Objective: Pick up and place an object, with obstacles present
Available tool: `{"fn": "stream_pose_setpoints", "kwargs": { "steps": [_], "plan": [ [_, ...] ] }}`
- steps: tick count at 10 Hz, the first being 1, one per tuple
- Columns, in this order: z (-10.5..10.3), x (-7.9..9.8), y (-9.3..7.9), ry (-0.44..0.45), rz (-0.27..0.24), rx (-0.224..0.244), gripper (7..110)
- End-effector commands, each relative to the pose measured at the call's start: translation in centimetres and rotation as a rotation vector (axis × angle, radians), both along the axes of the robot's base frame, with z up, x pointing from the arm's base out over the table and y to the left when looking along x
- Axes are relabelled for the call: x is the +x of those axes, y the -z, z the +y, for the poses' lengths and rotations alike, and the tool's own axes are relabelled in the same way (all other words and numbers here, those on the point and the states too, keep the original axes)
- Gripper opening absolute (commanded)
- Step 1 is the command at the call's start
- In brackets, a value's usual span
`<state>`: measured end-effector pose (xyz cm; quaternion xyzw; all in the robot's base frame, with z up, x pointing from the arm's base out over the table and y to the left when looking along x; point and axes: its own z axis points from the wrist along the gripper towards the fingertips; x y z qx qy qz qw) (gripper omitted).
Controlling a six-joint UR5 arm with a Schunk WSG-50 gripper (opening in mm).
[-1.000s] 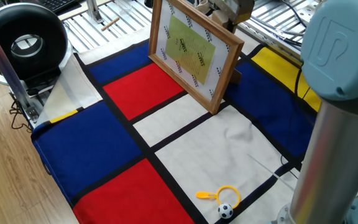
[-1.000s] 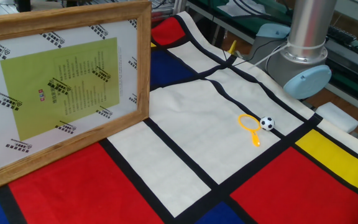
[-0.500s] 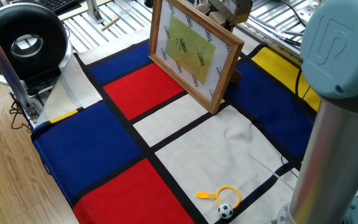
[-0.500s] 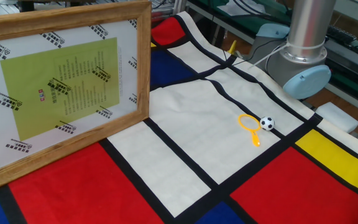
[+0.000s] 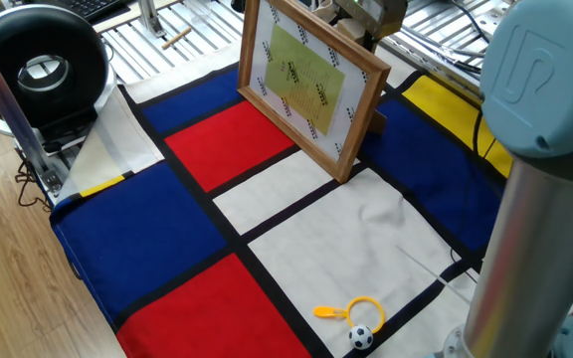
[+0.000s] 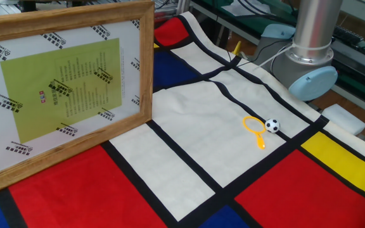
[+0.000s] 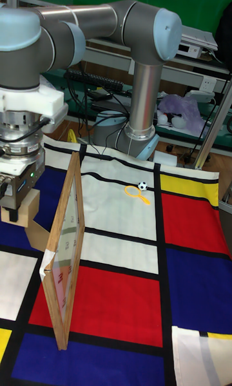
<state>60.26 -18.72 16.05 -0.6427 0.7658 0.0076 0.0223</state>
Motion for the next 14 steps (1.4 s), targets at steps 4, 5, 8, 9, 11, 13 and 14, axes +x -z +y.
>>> {"fn": "stream_pose_setpoints", "kwargs": {
  "steps": [4, 5, 8, 9, 11, 13, 14],
  "plan": [
    [-2.9, -1.0, -8.1, -0.067, 0.088, -0.158, 7],
    [-2.0, -1.0, -9.4, -0.060, 0.098, -0.142, 7],
    [0.1, -1.7, -10.6, -0.026, 0.113, -0.104, 7],
    [0.5, -1.7, -10.9, -0.020, 0.115, -0.103, 7],
    [1.6, -1.7, -11.4, -0.015, 0.116, -0.086, 7],
    [2.9, -1.5, -11.4, -0.010, 0.111, -0.054, 7],
    [3.9, -1.5, -11.3, -0.003, 0.110, -0.027, 7]
  ]
}}
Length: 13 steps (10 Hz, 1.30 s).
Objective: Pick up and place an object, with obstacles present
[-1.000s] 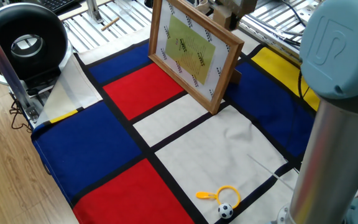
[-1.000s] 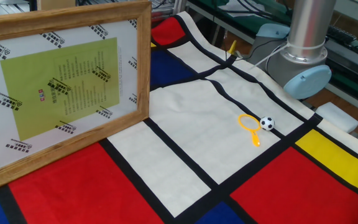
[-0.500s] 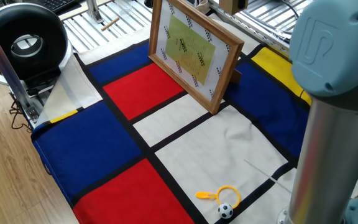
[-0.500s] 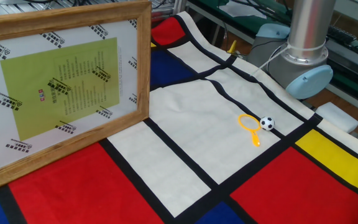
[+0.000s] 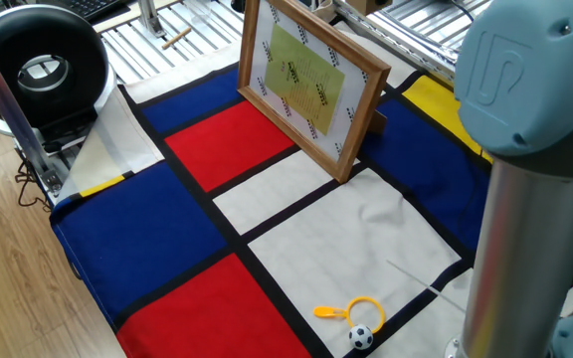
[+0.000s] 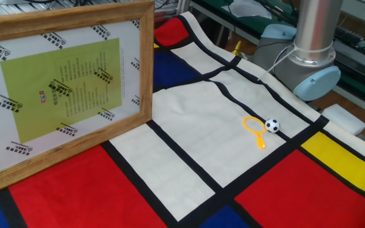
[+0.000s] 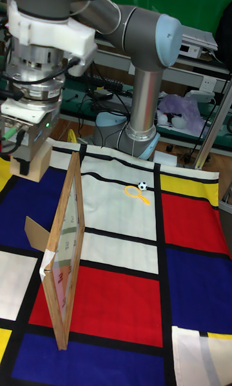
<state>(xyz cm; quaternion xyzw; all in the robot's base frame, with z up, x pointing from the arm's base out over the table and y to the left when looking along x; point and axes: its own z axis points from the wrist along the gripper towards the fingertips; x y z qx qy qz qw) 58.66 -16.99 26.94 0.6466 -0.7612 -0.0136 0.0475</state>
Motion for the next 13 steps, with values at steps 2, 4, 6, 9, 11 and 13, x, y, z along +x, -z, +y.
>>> {"fn": "stream_pose_setpoints", "kwargs": {
  "steps": [2, 4, 6, 9, 11, 13],
  "plan": [
    [3.3, 0.3, -0.8, 0.027, -0.010, 0.064, 7],
    [3.9, 0.5, -0.8, 0.030, -0.017, 0.066, 7],
    [4.9, 0.6, -0.5, 0.043, -0.022, 0.080, 7],
    [6.0, 0.7, -0.8, 0.058, -0.025, 0.081, 7],
    [6.8, 0.9, -0.8, 0.067, -0.031, 0.087, 7],
    [8.1, 1.1, -0.3, 0.083, -0.039, 0.095, 7]
  ]
}}
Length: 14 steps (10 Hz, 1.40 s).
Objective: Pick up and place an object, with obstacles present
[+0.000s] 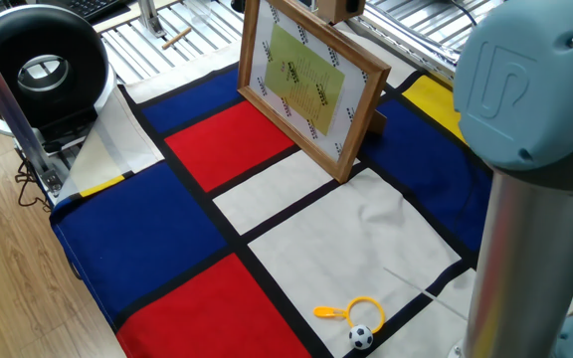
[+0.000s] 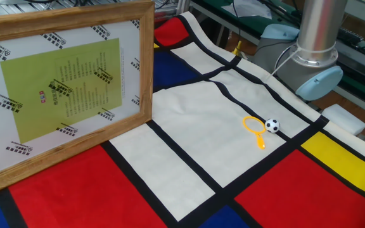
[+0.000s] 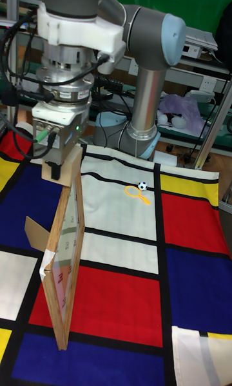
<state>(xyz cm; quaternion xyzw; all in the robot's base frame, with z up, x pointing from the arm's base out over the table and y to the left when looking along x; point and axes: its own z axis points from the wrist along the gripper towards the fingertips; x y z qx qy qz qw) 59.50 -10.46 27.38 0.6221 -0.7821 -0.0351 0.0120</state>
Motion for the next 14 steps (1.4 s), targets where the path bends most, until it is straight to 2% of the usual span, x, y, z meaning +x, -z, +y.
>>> {"fn": "stream_pose_setpoints", "kwargs": {
  "steps": [1, 4, 6, 12, 14],
  "plan": [
    [2.0, 0.4, 0.4, 0.022, -0.013, 0.017, 7],
    [4.2, 0.6, 1.2, 0.057, -0.016, 0.022, 7],
    [5.0, 0.7, 1.0, 0.079, -0.015, 0.007, 7],
    [7.7, 1.3, 2.1, 0.131, -0.017, 0.033, 7],
    [9.4, 1.3, 2.6, 0.195, -0.005, 0.052, 7]
  ]
}}
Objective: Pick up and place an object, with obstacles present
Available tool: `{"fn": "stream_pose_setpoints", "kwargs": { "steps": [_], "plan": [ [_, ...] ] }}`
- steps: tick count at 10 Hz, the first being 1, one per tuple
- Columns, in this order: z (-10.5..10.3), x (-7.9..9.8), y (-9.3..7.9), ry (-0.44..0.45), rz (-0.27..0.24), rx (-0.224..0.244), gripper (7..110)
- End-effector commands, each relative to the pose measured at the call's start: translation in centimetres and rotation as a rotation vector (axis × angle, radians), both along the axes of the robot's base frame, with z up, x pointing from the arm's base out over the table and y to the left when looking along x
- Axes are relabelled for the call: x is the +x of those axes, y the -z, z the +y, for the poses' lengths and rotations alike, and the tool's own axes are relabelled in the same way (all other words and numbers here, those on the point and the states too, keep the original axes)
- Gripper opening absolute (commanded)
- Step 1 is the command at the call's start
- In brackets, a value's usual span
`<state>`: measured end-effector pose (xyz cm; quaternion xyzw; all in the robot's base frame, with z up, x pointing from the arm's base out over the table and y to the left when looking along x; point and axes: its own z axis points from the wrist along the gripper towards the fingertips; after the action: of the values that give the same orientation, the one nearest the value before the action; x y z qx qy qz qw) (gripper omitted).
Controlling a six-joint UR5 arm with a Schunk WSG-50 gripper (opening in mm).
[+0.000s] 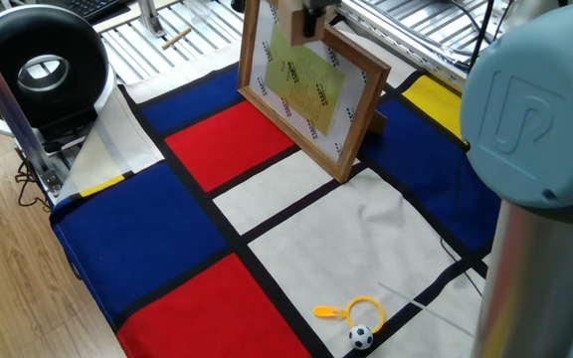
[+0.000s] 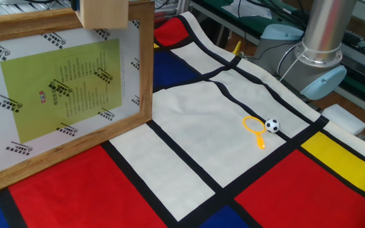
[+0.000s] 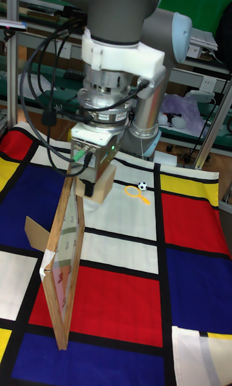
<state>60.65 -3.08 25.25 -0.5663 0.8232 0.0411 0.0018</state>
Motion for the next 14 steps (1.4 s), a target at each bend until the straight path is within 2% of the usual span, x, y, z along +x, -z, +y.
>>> {"fn": "stream_pose_setpoints", "kwargs": {
  "steps": [1, 4, 6, 8, 10, 12, 14],
  "plan": [
    [2.8, 0.4, 1.1, 0.073, -0.001, 0.040, 7],
    [5.0, 0.9, 4.3, 0.142, 0.014, 0.041, 7],
    [8.1, 0.9, 7.5, 0.260, 0.034, 0.082, 7],
    [7.9, 1.0, 9.4, 0.358, 0.039, 0.046, 7],
    [7.3, 1.1, 10.1, 0.469, 0.060, 0.015, 7],
    [8.8, 1.4, 9.9, 0.553, 0.077, 0.069, 7],
    [9.0, 1.6, 9.6, 0.582, 0.069, 0.075, 7]
  ]
}}
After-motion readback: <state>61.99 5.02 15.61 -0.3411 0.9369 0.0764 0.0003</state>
